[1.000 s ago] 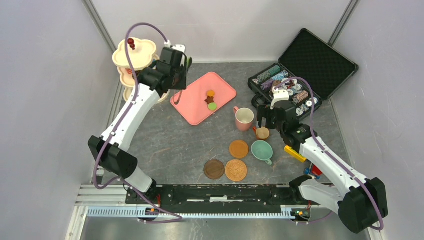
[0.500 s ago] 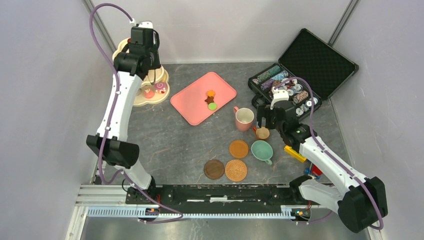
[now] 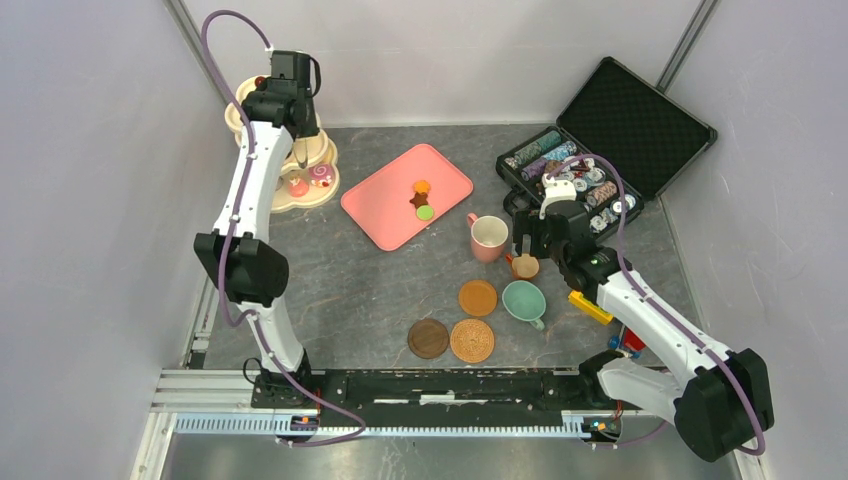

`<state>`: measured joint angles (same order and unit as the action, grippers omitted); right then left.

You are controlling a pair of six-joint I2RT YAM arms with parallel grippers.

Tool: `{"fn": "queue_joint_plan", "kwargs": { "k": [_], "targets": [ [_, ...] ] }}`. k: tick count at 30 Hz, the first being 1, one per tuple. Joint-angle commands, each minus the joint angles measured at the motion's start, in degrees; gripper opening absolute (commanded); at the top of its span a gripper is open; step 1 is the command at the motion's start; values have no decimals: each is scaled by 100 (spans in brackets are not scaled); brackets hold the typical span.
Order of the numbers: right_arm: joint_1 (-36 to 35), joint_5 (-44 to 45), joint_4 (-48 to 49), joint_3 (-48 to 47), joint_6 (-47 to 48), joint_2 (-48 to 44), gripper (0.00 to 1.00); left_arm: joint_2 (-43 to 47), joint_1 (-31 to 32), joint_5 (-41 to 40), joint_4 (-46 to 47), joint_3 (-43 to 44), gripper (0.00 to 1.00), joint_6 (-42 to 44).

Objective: Serve the afternoon tea

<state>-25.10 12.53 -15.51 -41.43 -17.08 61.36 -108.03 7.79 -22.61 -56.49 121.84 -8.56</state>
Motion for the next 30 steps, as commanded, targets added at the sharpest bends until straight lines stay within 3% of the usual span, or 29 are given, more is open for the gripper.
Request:
{"fn": "queue_joint_plan", "kwargs": {
  "k": [1,5,12,20,30],
  "targets": [
    [-15,33,100,-235,-63,0,98,-126,-57,-210,134,399,24,109],
    [-17,24,98,-234,-66,17,98,-257,-94,-216,138,487,26,95],
    [-18,11,99,-234,-65,7,98,-277,-110,-210,138,542,42,100],
    [-21,-35,107,-243,-63,5,98,-113,-105,-103,123,604,53,135],
    [-21,-45,70,-243,-49,-49,98,366,-63,821,-4,607,50,-21]
  ]
}}
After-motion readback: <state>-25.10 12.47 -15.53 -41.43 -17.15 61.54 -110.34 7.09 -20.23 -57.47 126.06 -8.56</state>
